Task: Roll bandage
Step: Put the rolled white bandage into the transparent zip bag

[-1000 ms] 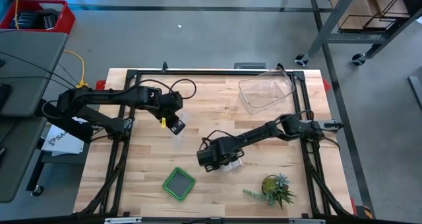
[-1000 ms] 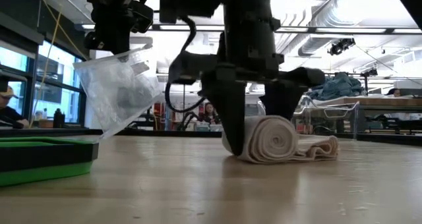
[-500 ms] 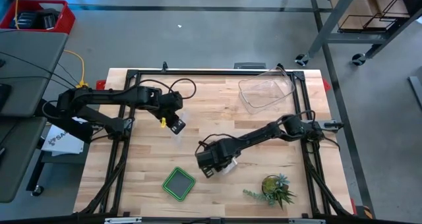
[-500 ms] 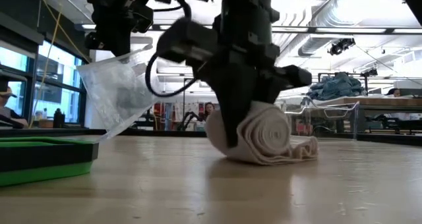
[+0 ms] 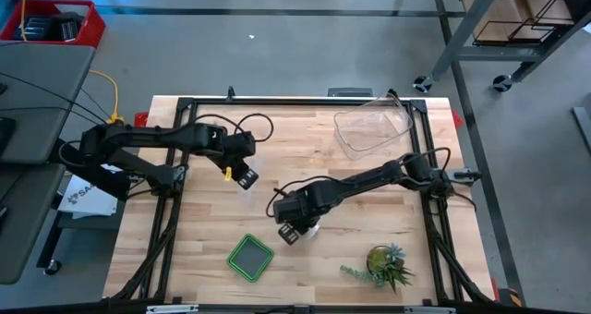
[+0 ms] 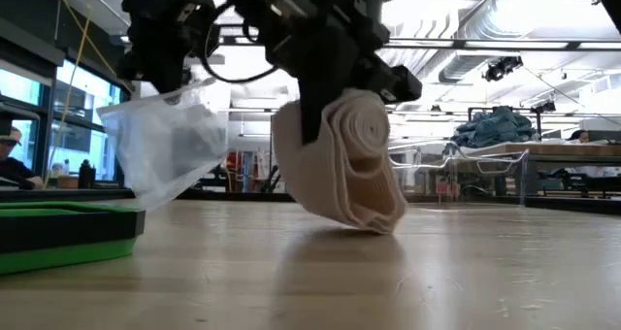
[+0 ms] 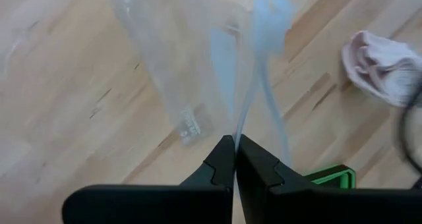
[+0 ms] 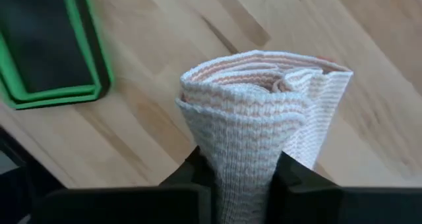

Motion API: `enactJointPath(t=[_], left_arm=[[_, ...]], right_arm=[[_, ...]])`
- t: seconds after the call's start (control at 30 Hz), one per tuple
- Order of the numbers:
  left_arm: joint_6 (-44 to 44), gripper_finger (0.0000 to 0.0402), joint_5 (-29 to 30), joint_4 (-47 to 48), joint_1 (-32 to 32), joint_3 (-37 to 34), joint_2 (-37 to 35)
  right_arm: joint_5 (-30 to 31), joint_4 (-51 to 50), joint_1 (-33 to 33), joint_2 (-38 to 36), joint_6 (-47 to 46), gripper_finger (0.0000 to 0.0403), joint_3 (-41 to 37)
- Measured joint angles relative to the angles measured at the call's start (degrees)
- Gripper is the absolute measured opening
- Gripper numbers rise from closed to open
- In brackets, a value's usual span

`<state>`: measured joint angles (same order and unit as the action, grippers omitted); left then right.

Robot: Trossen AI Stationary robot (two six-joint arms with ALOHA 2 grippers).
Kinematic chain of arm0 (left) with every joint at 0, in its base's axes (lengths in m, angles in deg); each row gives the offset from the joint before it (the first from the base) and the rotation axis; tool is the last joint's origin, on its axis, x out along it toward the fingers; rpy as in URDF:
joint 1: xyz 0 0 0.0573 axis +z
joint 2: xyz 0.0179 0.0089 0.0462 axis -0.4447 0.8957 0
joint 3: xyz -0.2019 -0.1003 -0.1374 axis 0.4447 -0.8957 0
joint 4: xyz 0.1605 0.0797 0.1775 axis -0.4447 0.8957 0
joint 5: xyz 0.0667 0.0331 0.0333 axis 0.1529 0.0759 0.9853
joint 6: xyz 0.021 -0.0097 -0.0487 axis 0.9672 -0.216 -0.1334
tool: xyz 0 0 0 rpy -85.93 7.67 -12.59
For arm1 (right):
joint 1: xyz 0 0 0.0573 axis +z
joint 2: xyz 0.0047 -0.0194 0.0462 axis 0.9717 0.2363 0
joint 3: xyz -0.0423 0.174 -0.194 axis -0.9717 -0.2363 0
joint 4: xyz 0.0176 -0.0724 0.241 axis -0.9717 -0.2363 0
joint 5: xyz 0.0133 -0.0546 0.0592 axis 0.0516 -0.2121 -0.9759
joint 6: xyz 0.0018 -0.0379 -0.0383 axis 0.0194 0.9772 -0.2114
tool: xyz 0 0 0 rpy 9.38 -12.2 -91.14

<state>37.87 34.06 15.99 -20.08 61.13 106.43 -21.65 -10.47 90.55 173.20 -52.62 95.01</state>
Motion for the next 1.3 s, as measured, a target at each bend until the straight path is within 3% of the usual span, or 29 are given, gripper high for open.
enactJointPath(t=[0.13, 0.43, 0.9, 1.17, 1.3], left_arm=[[-2.98, 0.0000, 0.33, -2.31, -0.02, -2.60, -0.39], [-14.93, 0.0000, -1.84, -20.30, -1.32, -9.43, -2.20], [-30.16, 0.0000, -3.68, -52.42, -2.23, -10.09, 3.92], [-37.18, 0.0000, -8.76, -64.75, -3.86, -10.16, 8.82], [-37.57, 0.0000, -10.58, -65.31, -4.19, -10.13, 8.47]], right_arm=[[0.23, -0.71, 0.00, -1.35, 2.43, 0.0045, 0.00], [3.99, -3.84, -0.99, -8.52, 3.80, 0.0045, -0.02], [11.66, 3.48, -2.98, -23.97, 3.20, 0.0045, -0.02], [16.49, 8.25, -2.96, -26.73, 2.29, 0.0045, -0.02], [16.05, 9.20, -2.30, -26.53, 2.69, 0.0045, 0.00]])
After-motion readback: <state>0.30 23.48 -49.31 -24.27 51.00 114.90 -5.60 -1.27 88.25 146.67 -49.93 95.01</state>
